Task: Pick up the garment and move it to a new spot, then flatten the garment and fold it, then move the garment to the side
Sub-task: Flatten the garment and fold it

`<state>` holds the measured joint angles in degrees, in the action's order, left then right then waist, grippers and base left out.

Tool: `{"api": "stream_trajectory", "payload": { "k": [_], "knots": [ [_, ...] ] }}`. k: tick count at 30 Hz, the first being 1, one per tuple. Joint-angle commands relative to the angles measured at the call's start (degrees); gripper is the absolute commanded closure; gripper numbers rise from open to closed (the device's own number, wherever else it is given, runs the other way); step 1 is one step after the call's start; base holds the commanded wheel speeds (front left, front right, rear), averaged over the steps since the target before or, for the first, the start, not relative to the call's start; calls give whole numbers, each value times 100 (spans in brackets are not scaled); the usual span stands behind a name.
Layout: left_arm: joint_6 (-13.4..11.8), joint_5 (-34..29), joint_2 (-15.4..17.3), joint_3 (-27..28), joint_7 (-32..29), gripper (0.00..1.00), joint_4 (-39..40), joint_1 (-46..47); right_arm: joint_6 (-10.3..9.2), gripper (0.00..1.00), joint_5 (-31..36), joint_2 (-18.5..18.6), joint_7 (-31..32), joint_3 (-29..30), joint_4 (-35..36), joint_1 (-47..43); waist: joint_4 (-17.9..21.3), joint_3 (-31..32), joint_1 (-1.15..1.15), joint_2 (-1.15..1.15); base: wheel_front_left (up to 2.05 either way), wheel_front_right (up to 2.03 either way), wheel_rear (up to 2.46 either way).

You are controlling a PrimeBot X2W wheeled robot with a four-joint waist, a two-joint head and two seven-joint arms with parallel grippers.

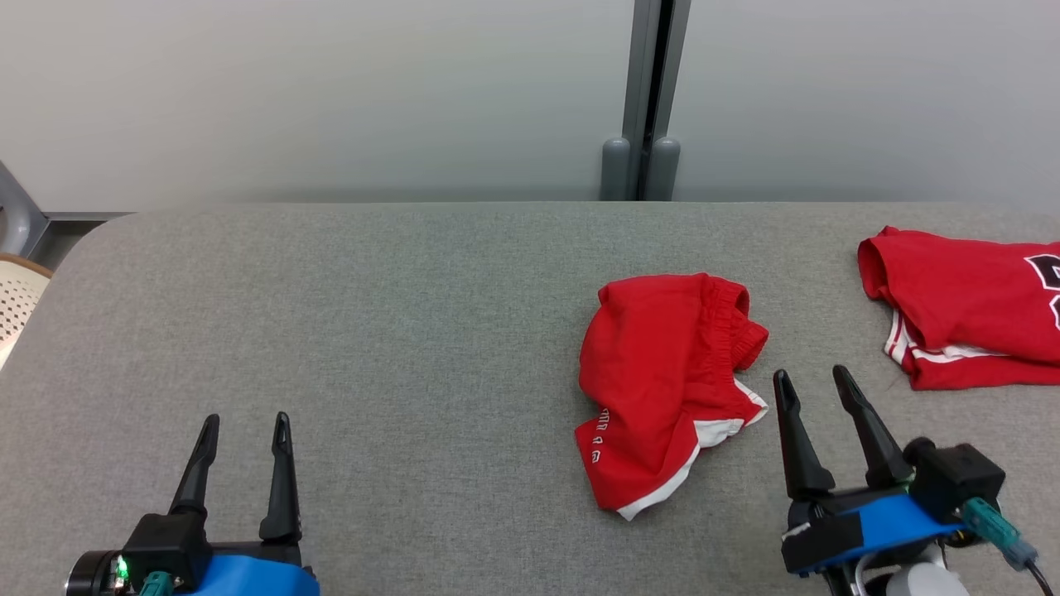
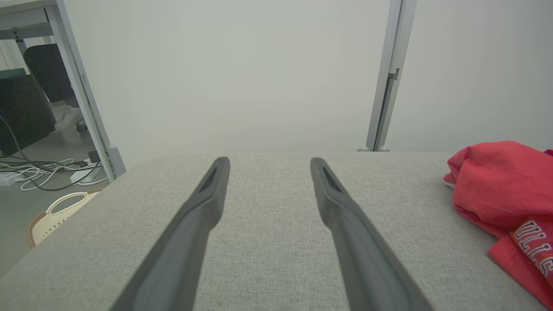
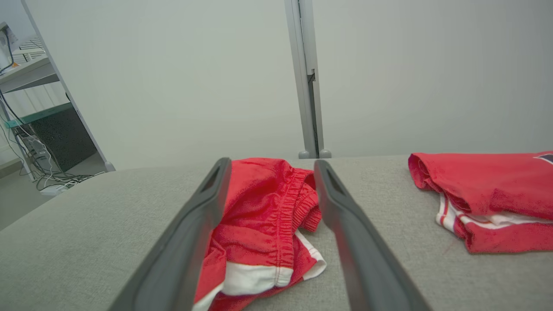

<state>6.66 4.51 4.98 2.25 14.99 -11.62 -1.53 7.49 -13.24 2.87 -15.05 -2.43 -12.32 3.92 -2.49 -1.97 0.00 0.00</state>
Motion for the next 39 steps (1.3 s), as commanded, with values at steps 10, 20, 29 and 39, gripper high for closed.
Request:
{"api": "stream_trajectory", "payload": {
  "k": [10,20,29,39],
  "knots": [
    [60,-36,-44,-117,26,0,-14,300,1,0,313,4,-14,-92,-1340,1059,-324,-260,0,0,0,0,0],
    [84,-37,-71,-139,26,0,-32,403,1,0,604,5,-14,185,-2865,1509,-616,-488,0,0,0,0,0],
    [94,-39,-99,-144,26,0,-91,447,1,0,396,2,-7,-75,-3631,1650,-689,-570,0,0,0,0,0],
    [79,-47,-118,-165,26,0,-114,504,1,100,232,34,-8,-14,-3299,1706,-600,-550,0,0,0,0,0]
  ]
}}
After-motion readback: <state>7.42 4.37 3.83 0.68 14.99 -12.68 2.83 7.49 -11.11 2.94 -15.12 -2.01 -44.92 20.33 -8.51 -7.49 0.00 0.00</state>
